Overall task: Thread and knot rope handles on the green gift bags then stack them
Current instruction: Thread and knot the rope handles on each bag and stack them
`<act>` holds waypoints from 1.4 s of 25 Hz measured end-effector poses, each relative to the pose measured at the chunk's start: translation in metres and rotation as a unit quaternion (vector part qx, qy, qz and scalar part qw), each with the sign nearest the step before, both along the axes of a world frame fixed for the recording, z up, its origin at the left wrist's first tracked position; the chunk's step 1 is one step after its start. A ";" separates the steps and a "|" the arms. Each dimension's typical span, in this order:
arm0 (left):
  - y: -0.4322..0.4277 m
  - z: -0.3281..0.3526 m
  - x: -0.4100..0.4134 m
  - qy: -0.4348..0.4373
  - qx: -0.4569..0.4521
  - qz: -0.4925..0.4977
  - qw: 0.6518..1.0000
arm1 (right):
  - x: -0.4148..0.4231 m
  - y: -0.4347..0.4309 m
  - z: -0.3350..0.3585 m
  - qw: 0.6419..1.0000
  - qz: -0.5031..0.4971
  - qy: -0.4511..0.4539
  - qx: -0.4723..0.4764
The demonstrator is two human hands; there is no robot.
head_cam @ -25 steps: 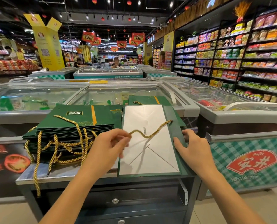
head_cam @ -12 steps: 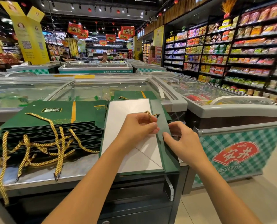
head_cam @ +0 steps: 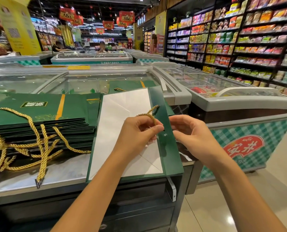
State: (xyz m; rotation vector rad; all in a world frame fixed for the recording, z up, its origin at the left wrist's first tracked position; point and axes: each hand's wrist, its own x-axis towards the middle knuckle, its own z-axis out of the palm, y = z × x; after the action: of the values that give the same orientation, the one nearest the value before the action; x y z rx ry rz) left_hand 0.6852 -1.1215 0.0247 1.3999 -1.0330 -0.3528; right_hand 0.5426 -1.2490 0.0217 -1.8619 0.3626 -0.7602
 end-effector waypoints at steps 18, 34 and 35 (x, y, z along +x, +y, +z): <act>-0.003 -0.006 0.000 -0.070 0.026 0.005 0.997 | -0.004 0.002 0.003 0.998 0.028 0.042 -0.037; -0.006 -0.004 0.003 -0.063 0.047 0.091 0.993 | -0.004 -0.002 -0.003 0.992 -0.056 0.001 -0.111; -0.006 -0.005 0.003 -0.062 0.047 0.090 0.993 | -0.004 -0.002 -0.004 0.992 -0.072 -0.017 -0.099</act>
State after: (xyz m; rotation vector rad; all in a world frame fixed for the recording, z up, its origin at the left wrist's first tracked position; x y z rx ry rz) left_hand 0.6886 -1.1277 0.0197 1.6029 -0.9914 -0.1860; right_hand 0.5390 -1.2506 0.0173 -2.0211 0.4141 -0.9541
